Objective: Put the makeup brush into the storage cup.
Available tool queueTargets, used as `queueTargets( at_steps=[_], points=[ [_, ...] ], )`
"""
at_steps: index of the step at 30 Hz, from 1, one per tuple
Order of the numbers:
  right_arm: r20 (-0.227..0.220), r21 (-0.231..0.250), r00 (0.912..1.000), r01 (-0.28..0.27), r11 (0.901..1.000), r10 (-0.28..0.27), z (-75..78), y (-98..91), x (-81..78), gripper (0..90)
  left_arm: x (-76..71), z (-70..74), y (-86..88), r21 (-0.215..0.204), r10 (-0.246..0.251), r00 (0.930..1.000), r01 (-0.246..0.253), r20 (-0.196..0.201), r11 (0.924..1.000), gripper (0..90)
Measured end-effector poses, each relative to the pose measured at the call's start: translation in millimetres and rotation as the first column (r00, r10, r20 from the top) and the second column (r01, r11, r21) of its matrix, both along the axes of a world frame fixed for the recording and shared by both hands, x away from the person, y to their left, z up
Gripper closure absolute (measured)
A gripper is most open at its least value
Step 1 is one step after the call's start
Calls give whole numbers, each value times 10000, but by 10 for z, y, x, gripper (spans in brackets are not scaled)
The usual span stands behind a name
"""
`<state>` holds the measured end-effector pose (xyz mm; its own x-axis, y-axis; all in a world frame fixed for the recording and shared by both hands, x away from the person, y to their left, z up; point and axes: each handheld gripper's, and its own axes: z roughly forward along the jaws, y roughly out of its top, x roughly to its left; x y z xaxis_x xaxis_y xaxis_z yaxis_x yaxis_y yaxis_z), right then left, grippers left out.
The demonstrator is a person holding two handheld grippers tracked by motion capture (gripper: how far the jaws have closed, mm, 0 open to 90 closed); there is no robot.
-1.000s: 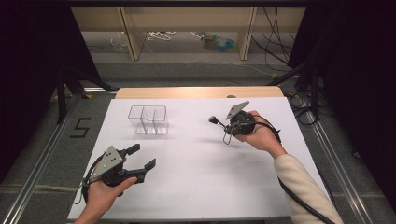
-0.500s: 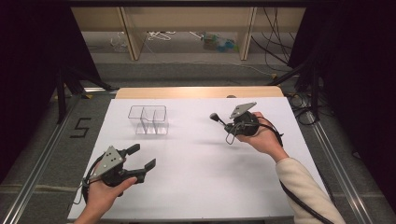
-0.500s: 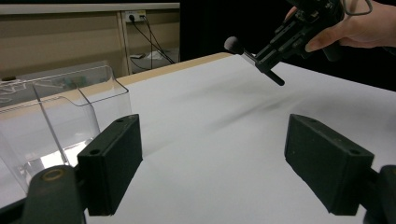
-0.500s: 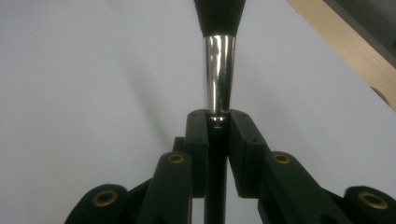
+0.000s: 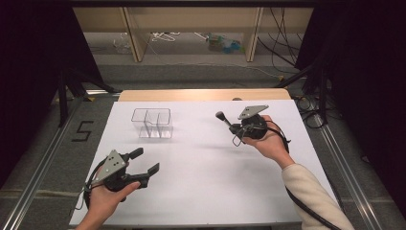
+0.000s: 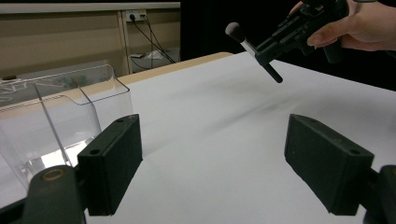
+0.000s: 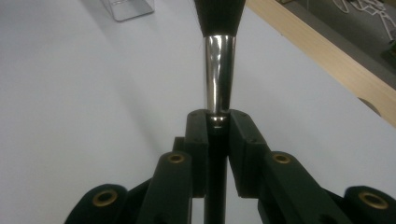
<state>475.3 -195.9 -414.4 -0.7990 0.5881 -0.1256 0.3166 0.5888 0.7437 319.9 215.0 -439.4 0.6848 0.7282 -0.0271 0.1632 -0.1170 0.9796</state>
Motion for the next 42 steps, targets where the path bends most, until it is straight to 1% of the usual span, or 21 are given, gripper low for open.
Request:
queueTargets(
  at_steps=[3, 4, 6, 8, 9, 10, 11, 13, 15, 19, 21, 22, 23, 24, 25, 31, 32, 37, 38, 40, 42],
  points=[
    [7, 43, 10000, -15, 10000, 15, -8, -6, 0, 789, 0, 0, -1, 11, 0, 10000, 0, -7, 10000, 189],
    [-222, -1, 9997, -88, 10000, 88, -2, -14, -7, 790, -1, 0, -1, 7, 5, 10000, -5, -11, 10000, 189],
    [-55, 98, 10000, -44, 9999, 44, -19, -8, -10, 789, 0, 0, 0, 8, 2, 10000, -2, 1, 10000, 189],
    [-69, 116, 10000, -33, 9999, 34, -9, -12, -26, 789, 0, -1, -1, 7, -2, 10000, 2, -11, 10000, 189],
    [-32, 225, 9999, -157, 9996, 157, -15, -5, -26, 789, -1, -1, -2, -8, 2, 10000, -2, -19, 10000, 189],
    [-76, 297, 10000, -37, 9996, 39, -7, -1, -48, 790, 0, 0, -1, -4, 2, 10000, -2, -17, 10000, 189],
    [56, 441, 9998, -170, 9989, 167, -15, 9, -54, 790, 0, 0, 0, 2, 4, 10000, -4, -9, 10000, 189],
    [60, 488, 10000, -66, 9988, 63, -10, 11, -70, 789, 1, -1, 1, 1, 1, 10000, -1, -6, 10000, 189],
    [127, 910, 9999, -71, 9958, 59, -6, 17, -94, 789, 0, -1, 0, -1, 0, 10000, 0, -11, 10000, 189],
    [39, 1204, 9999, -153, 9926, 149, 4, 22, -118, 789, 1, -1, 0, 7, 1, 10000, -1, -10, 10000, 189],
    [70, 1199, 9999, -139, 9927, 132, 3, 23, -132, 789, 2, 6, 9, 194, 34, 10000, -35, 53, 9998, 190],
    [20, 1196, 9999, -167, 9927, 166, 3, 24, -138, 789, 2, 0, 0, 31, 1, 10000, -1, 3, 10000, 189],
    [20, 1196, 9999, -167, 9927, 166, 3, 24, -138, 789, -1, 6, 6, 178, 56, 10000, -56, 15, 9998, 189],
    [189, 1281, 9997, -196, 9916, 173, -9, 32, -143, 789, 3, 6, 8, 208, 24, 10000, -25, 57, 9998, 190],
    [58, 1252, 9998, -206, 9919, 201, -6, 33, -154, 789, 3, 6, 8, 204, 30, 10000, -31, 50, 9998, 190],
    [107, 1373, 9997, -253, 9902, 241, -15, 45, -186, 789, 4, 5, 10, 200, 35, 10000, -36, 51, 9998, 190],
    [199, 1349, 9996, -225, 9906, 200, -12, 41, -191, 789, 4, 6, 10, 214, 28, 10000, -29, 59, 9998, 190],
    [46, 1576, 9996, -265, 9871, 261, -9, 37, -216, 789, 3, 5, 9, 187, 39, 10000, -40, 41, 9998, 191],
    [50, 1723, 9996, -276, 9847, 272, -21, 44, -228, 789, 4, 5, 10, 203, 32, 10000, -33, 52, 9998, 191],
    [7, 1734, 9995, -298, 9844, 301, -20, 42, -243, 789, 4, 6, 9, 198, 27, 10000, -28, 56, 9998, 191],
    [145, 1760, 9993, -363, 9837, 343, -23, 41, -242, 789, 4, 6, 9, 207, 26, 10000, -27, 52, 9998, 192]
  ],
)
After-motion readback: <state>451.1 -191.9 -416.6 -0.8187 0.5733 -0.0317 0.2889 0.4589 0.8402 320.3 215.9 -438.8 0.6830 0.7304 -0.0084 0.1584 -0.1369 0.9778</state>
